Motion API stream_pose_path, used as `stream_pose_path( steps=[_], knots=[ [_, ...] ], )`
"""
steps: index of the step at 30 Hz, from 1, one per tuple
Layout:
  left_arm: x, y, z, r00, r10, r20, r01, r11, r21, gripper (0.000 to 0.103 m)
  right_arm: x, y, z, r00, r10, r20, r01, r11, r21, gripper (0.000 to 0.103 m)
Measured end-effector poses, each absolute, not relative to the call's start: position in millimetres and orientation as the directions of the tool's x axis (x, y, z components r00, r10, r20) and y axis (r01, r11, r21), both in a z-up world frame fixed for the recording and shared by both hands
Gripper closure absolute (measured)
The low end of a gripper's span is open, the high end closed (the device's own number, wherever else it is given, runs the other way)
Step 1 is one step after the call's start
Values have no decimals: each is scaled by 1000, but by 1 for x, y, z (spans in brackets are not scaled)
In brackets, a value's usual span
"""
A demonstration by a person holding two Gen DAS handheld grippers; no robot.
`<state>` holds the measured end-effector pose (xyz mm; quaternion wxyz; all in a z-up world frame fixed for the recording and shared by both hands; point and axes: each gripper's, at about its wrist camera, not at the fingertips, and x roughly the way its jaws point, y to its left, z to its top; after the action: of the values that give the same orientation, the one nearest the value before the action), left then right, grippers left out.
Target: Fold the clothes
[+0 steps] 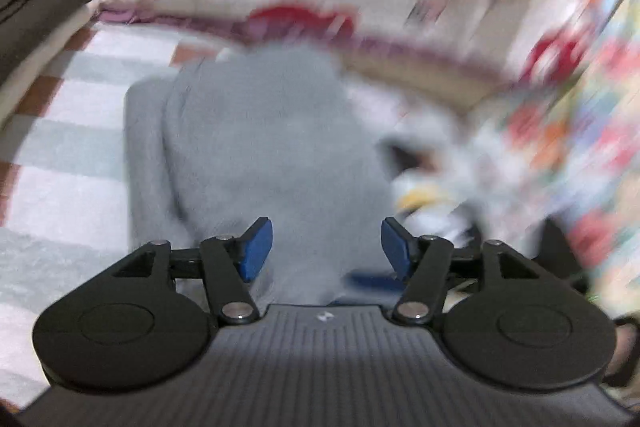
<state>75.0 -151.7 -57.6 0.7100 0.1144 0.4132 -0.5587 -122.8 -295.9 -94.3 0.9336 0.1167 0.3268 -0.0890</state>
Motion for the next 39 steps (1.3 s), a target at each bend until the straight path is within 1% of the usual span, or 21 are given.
stream_pose_path(
  steps=[1, 2, 3, 4, 5, 9, 14, 16, 17, 18, 23, 25, 27, 29, 30, 32, 33, 34, 35, 36, 39],
  knots=[
    [70, -155, -65, 150, -625, -766, 899, 409, -157, 51, -125, -296, -91, 776, -100, -623, 245, 958, 151, 71],
    [65, -158, -73, 268, -543, -796, 891, 455, -10, 59, -128, -296, -88, 781, -110, -615, 248, 958, 143, 70],
    [65, -156, -77, 323, -501, -803, 875, 481, 53, 66, -130, -296, -85, 786, -121, -606, 251, 959, 134, 70],
    [70, -149, -80, 324, -500, -803, 866, 498, 39, 66, -132, -295, -82, 791, -131, -598, 254, 959, 126, 69],
    [75, -144, -82, 316, -504, -803, 853, 522, 8, 66, -135, -295, -79, 796, -141, -589, 257, 959, 118, 64],
    [95, -125, -91, 260, -549, -794, 760, 623, -182, 65, -133, -307, -68, 806, -179, -564, 264, 962, 72, 51],
    [120, -101, -102, 202, -612, -764, 588, 700, -405, 69, -111, -340, -57, 806, -224, -548, 264, 965, -7, 49],
    [130, -92, -106, 184, -639, -747, 505, 714, -486, 75, -102, -353, -53, 806, -242, -540, 263, 964, -38, 49],
    [135, -87, -108, 176, -652, -738, 460, 717, -524, 76, -93, -362, -53, 804, -246, -541, 272, 962, -32, 49],
    [137, -87, -106, 184, -656, -732, 452, 718, -529, 76, -84, -374, -55, 801, -239, -549, 286, 958, -1, 49],
    [134, -108, -74, 289, -637, -715, 568, 715, -408, 77, -54, -425, -80, 769, -168, -617, 332, 929, 161, 43],
    [133, -116, -61, 330, -631, -702, 608, 711, -353, 71, -53, -434, -82, 767, -143, -626, 333, 922, 197, 43],
    [131, -125, -48, 370, -626, -687, 644, 706, -297, 69, -55, -435, -80, 758, -139, -637, 340, 918, 205, 43],
    [130, -133, -35, 409, -622, -668, 675, 699, -237, 61, -56, -437, -78, 750, -126, -649, 337, 917, 212, 42],
    [132, -139, -37, 378, -639, -670, 700, 671, -245, 55, -55, -438, -79, 747, -124, -653, 339, 916, 213, 42],
    [140, -153, -58, 223, -696, -683, 756, 566, -330, 55, -51, -440, -81, 742, -126, -658, 345, 914, 214, 40],
    [143, -157, -70, 188, -695, -695, 764, 548, -341, 57, -49, -441, -81, 739, -126, -661, 348, 913, 215, 40],
    [143, -159, -82, 210, -665, -717, 761, 571, -306, 60, -48, -442, -82, 737, -127, -664, 351, 911, 215, 39],
    [144, -160, -93, 249, -626, -739, 758, 601, -253, 59, -46, -443, -83, 734, -128, -667, 354, 910, 215, 38],
    [145, -159, -101, 261, -615, -744, 756, 610, -239, 56, -44, -444, -84, 732, -128, -669, 357, 909, 216, 37],
    [155, -149, -112, 221, -652, -725, 743, 594, -308, 53, -37, -445, -86, 718, -140, -681, 371, 906, 205, 37]
  ],
)
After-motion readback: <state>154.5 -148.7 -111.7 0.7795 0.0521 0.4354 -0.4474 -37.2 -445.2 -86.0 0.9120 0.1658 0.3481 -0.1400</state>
